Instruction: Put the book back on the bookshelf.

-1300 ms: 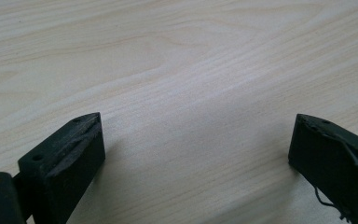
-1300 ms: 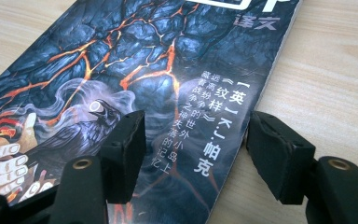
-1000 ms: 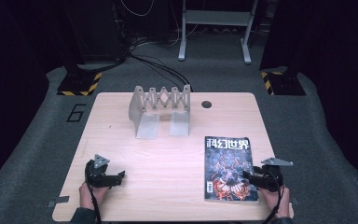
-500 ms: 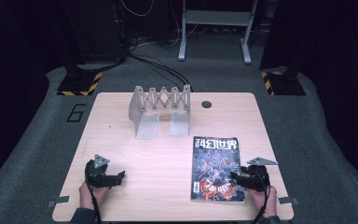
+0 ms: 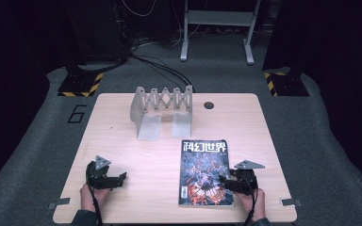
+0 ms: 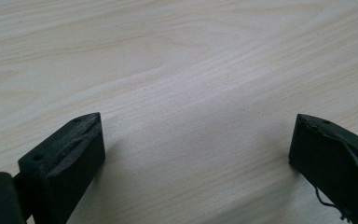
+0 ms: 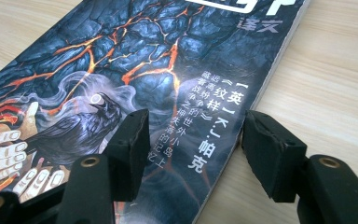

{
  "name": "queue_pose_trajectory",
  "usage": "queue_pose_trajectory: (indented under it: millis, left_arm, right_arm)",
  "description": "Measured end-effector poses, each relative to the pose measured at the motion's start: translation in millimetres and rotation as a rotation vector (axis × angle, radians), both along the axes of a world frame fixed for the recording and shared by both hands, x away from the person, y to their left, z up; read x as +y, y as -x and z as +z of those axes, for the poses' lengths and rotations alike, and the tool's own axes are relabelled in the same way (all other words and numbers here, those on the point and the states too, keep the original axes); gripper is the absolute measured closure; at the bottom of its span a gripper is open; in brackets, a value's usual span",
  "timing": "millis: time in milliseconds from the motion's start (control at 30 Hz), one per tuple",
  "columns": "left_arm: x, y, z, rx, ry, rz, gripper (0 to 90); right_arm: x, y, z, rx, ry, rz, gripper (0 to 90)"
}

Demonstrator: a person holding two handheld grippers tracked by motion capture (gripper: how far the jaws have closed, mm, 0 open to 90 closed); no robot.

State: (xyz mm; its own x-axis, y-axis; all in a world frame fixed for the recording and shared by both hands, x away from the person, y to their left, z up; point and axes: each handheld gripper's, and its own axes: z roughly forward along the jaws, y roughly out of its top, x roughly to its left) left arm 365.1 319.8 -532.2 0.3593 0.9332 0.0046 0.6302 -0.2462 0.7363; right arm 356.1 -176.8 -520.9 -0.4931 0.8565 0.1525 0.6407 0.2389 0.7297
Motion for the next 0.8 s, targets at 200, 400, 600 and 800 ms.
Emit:
queue_pose_trajectory:
  millis: [200,400,600,800]
  left_arm:
    - [-0.6,-0.3,-0.4,-0.005,0.0,0.005,3.1]
    - [-1.7,-0.2,-0.2,-0.001,0.0,0.011,3.0]
    - [-5.8,-1.2,0.1,0.0,-0.004,0.023,2.6]
    - [-19.9,-1.6,5.7,0.027,0.049,-0.004,2.8]
  right_arm:
    - [23.0,1.5,0.2,0.002,0.003,0.019,41.5]
    - [42.6,2.8,0.7,0.013,0.002,0.013,41.5]
    - [58.7,5.2,0.8,0.014,0.001,0.024,41.5]
    - [59.9,-0.7,3.5,0.04,0.012,0.09,38.2]
